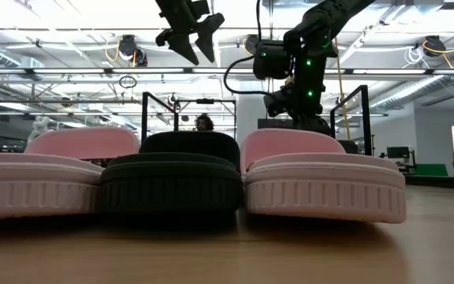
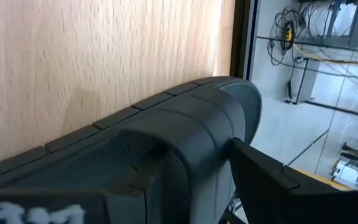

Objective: Pick and place slides into the shelf
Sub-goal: Put the right black slide on the shelf

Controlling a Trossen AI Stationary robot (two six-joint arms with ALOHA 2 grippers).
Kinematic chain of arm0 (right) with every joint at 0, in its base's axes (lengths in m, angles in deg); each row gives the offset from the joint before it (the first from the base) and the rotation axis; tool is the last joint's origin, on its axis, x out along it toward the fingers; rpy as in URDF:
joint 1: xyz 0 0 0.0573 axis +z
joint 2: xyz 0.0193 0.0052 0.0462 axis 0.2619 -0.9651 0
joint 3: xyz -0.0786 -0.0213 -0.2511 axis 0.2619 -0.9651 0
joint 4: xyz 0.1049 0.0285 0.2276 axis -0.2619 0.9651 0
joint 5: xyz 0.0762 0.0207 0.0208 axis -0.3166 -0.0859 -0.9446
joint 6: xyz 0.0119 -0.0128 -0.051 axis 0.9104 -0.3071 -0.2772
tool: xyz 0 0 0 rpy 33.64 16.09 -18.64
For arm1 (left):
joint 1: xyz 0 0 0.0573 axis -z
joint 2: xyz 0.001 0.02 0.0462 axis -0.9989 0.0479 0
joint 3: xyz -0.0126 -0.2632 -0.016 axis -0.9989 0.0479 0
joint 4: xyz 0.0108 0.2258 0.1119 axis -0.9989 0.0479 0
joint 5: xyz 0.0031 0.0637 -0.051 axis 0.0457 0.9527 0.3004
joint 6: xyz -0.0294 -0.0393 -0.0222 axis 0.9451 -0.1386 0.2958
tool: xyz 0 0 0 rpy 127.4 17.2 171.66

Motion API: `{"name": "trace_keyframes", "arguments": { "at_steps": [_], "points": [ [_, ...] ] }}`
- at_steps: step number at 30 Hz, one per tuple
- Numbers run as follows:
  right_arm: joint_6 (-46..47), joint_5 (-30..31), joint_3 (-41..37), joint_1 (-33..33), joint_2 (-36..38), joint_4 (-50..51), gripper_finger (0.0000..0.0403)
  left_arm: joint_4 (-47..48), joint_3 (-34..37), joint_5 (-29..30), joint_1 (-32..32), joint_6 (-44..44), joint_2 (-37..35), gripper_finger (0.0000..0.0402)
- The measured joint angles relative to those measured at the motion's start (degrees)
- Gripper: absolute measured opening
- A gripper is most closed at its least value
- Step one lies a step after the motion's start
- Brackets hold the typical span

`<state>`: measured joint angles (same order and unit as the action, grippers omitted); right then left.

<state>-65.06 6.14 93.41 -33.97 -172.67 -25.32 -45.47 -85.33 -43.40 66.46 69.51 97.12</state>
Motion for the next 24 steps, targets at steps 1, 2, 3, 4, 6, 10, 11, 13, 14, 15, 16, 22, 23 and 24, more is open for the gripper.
{"name": "trace_keyframes", "arguments": {
  "at_steps": [1,2,3,4,6,10,11,13,14,15,16,22,23,24],
  "points": [
    [0.78,0.00,0.04,0.00,0.00,0.79,0.0157,0.00,0.00,0.00,0.00,0.00,0.00,0.0248],
    [1.55,-0.02,0.04,0.00,0.00,1.47,0.0157,0.00,0.00,0.00,0.00,0.00,0.00,0.0248],
    [2.20,-0.08,0.07,0.00,0.00,2.23,0.0157,0.00,0.00,0.00,0.00,0.00,0.00,0.0248],
    [2.63,-0.55,0.07,0.00,0.00,2.84,0.0157,0.00,0.00,0.00,0.00,0.00,0.00,0.0248],
    [3.80,-1.12,0.09,0.00,0.00,3.65,0.0157,0.00,0.00,0.00,0.00,0.00,0.00,0.0248],
    [5.39,-1.10,0.13,0.00,0.00,5.36,0.0157,0.00,0.00,0.00,0.00,0.00,0.00,0.0248],
    [5.60,-1.08,0.13,0.00,0.00,5.64,0.0157,0.00,0.00,0.00,0.00,0.00,0.00,0.0248],
    [6.16,-1.08,0.13,0.00,0.00,6.33,0.0157,0.00,0.00,0.00,0.00,0.00,0.00,0.0248],
    [6.66,-1.07,0.13,0.00,0.00,6.85,0.0157,0.00,0.00,0.00,0.00,0.00,0.00,0.0248],
    [7.00,-1.09,0.13,0.00,0.00,7.18,0.0155,0.00,0.00,0.00,0.00,0.00,0.00,0.0248],
    [7.37,-1.09,0.13,0.00,0.00,7.60,0.0153,0.00,0.00,0.00,0.00,0.00,0.00,0.0248],
    [8.30,-1.01,0.13,0.00,0.02,9.06,0.0127,-0.02,0.00,0.00,0.00,0.00,0.00,0.0248],
    [8.30,-1.02,0.21,0.00,0.02,9.11,0.0122,-0.02,0.00,0.00,0.00,0.00,0.00,0.0248],
    [8.29,-1.03,0.48,0.00,0.02,9.25,0.0116,-0.02,0.00,0.00,0.00,0.00,0.00,0.0248]
  ]
}}
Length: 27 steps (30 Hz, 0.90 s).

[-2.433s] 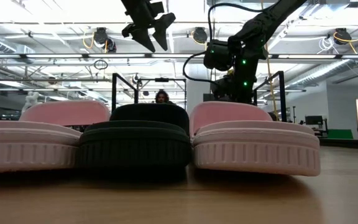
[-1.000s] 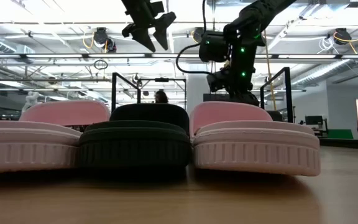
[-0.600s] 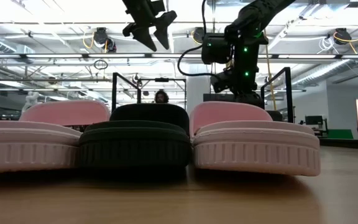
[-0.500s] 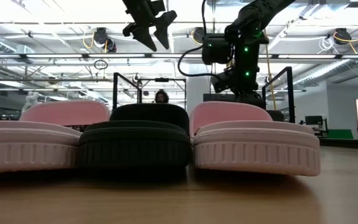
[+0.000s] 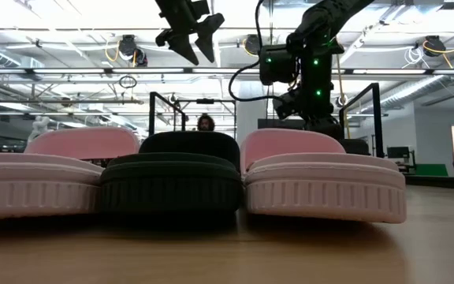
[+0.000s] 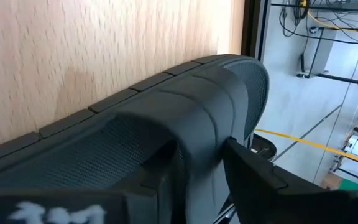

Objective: Pick and place slides into the shelf
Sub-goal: Put the right black slide on the shelf

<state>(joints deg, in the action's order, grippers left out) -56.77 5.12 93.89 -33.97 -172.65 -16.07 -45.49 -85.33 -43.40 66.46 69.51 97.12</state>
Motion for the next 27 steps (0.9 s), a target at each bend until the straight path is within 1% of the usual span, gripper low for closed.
{"name": "trace_keyframes", "arguments": {
  "at_steps": [7,11,16,27],
  "points": [
    [0.01,-0.55,4.19,0.00,0.00,2.27,0.0078,-0.02,0.00,0.00,0.00,-0.02,0.00,0.0248],
    [0.07,-0.65,5.67,0.02,0.00,4.10,0.0066,-0.02,0.00,0.00,0.00,-0.02,0.00,0.0248],
    [3.04,-3.20,5.83,0.03,0.00,7.05,0.0061,-0.02,0.00,-0.02,0.00,-0.01,0.00,0.0248],
    [7.44,-3.69,5.88,0.11,-0.13,10.88,0.0060,-0.02,0.00,-0.04,0.57,-0.02,0.00,0.0248]
  ]
}}
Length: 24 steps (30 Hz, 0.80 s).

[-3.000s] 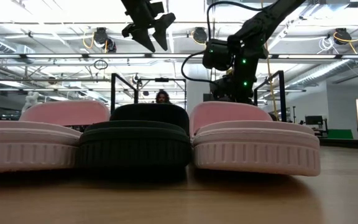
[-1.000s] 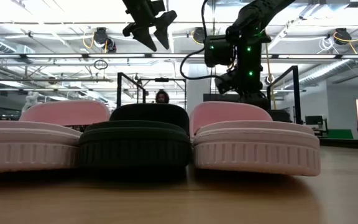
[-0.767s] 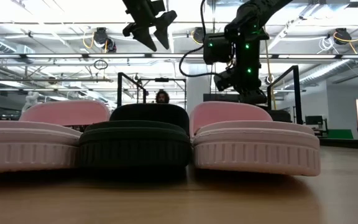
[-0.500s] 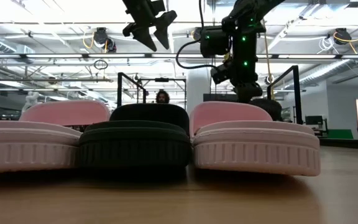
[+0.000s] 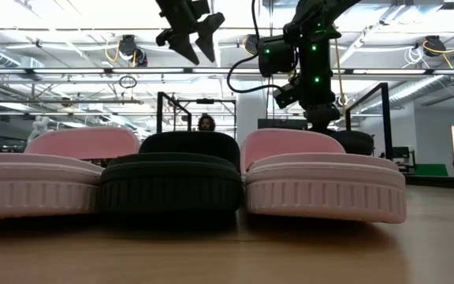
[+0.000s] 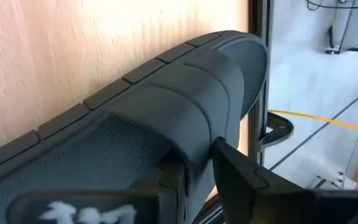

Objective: Pick and place slides into the shelf
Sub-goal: Put the right black slide on the shelf

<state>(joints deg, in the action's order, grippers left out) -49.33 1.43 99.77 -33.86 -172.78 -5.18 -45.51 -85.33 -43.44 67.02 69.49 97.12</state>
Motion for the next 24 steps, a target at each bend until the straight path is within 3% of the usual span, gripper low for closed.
{"name": "trace_keyframes", "arguments": {
  "at_steps": [10,24],
  "points": [
    [-0.02,-3.98,0.00,0.02,0.00,-0.56,0.0072,0.00,0.00,0.02,0.88,-0.33,0.00,0.0248],
    [-2.20,-3.84,-0.04,1.84,0.00,-0.92,0.0195,0.02,0.00,0.02,0.88,-0.61,0.00,0.0248]
  ]
}}
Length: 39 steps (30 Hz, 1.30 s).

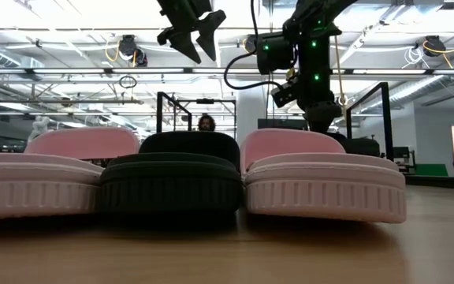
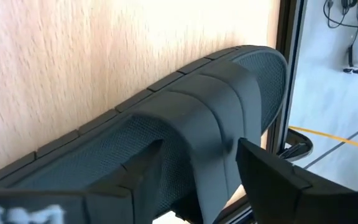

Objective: Pick and place slides into the shelf
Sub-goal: Put the right black slide on the shelf

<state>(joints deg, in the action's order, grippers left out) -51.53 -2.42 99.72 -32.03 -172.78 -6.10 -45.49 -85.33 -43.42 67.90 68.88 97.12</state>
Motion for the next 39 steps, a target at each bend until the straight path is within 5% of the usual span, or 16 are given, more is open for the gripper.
{"name": "trace_keyframes", "arguments": {
  "at_steps": [23,28,34,39],
  "points": [
    [-7.31,9.19,-6.14,-0.13,-0.02,-7.24,0.0179,0.09,0.00,0.02,0.04,-1.44,0.00,0.0248],
    [-6.98,9.44,-7.51,-0.37,-0.02,-9.24,0.0131,0.11,0.00,0.02,0.04,-1.44,0.00,0.0248],
    [-7.37,9.80,-7.56,-0.37,-0.02,-9.13,0.0022,0.09,0.00,0.02,0.04,-1.43,0.00,0.0248],
    [-7.13,9.64,-7.56,0.00,-0.02,-7.91,0.0010,0.07,0.00,0.02,0.04,-1.42,0.00,0.0248]
  ]
}}
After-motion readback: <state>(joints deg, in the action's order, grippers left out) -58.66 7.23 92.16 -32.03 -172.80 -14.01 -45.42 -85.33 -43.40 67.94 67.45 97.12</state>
